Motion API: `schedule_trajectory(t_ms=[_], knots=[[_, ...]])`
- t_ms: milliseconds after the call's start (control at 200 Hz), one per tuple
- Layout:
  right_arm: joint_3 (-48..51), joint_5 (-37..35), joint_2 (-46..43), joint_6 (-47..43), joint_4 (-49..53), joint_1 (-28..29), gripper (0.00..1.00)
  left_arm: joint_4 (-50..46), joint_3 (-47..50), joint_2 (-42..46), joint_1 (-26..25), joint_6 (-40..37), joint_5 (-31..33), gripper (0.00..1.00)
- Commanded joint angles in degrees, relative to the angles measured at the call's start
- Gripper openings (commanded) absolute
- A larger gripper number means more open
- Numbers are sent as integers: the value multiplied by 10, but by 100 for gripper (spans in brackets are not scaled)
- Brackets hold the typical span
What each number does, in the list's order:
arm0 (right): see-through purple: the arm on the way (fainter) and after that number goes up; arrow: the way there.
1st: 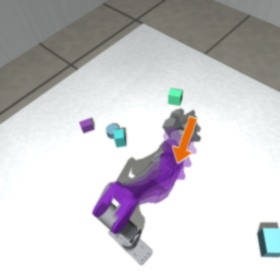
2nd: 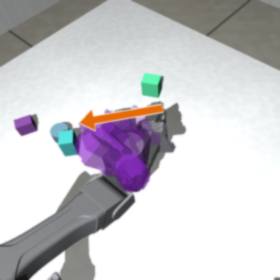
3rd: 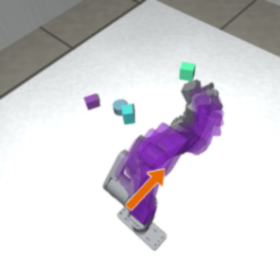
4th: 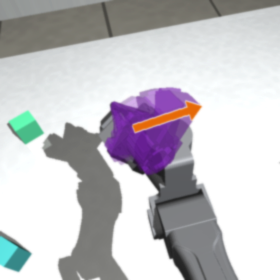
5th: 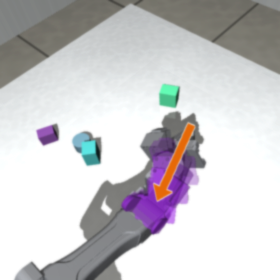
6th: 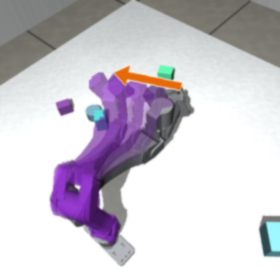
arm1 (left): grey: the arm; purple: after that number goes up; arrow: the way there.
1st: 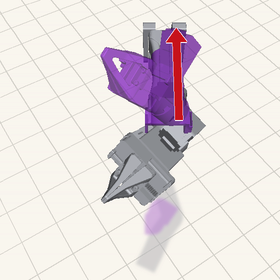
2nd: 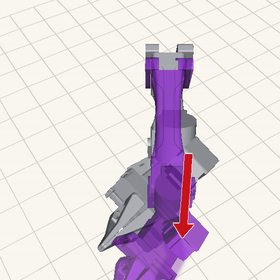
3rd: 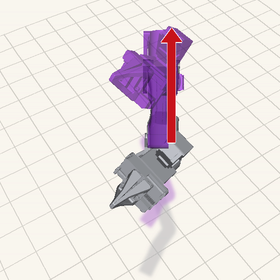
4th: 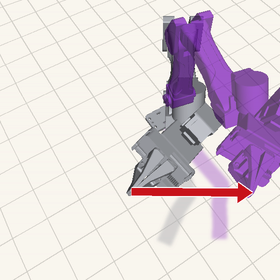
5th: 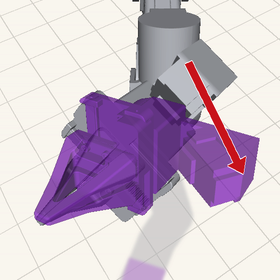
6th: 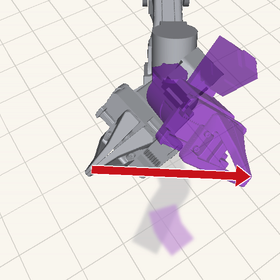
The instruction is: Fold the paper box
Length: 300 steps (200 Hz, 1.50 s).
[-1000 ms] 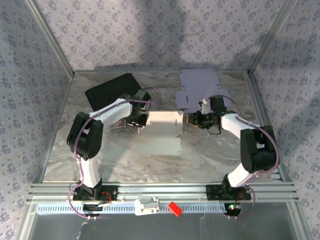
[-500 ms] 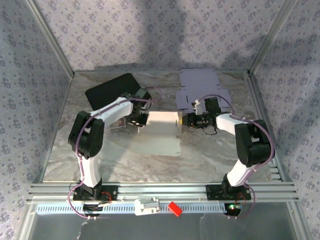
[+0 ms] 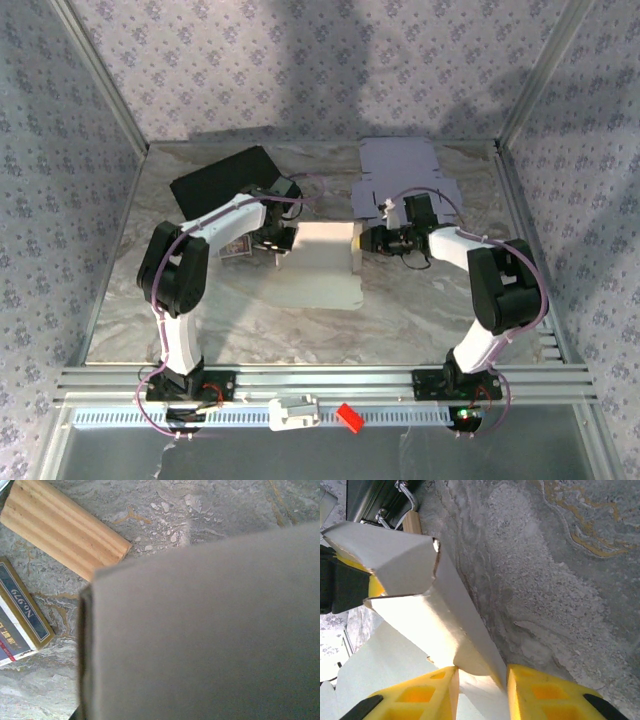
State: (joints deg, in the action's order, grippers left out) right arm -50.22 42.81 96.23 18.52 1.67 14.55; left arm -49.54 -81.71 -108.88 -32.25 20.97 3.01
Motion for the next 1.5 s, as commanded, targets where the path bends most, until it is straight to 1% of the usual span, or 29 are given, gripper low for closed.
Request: schedule_trajectory(t_ms=[0,370,480,790,1134,1254,1394,1494], knots=[[-25,-9,-12,-15,20,11,33,-14,-1,-26,4,-9,6,0],[-50,-49,-6,-28,52,35,31,-14,-4,-25,3,-8,3,0],[-64,-77,-6,-43,77,46,32,-13,-4,-25,1,-8,3,0],[-105,-180,9,-71,135,83,33,-17,-9,-27,-2,-9,5,0],[-138,-345,25,-62,179,139,32,-24,-22,-33,-6,-11,7,0],[-147,-372,34,-54,187,151,32,-24,-23,-33,-6,-10,8,0],[-167,-400,47,-49,204,166,29,-26,-24,-33,-6,-9,8,0],[-185,-443,59,-34,226,180,25,-27,-25,-32,-7,-6,8,0]])
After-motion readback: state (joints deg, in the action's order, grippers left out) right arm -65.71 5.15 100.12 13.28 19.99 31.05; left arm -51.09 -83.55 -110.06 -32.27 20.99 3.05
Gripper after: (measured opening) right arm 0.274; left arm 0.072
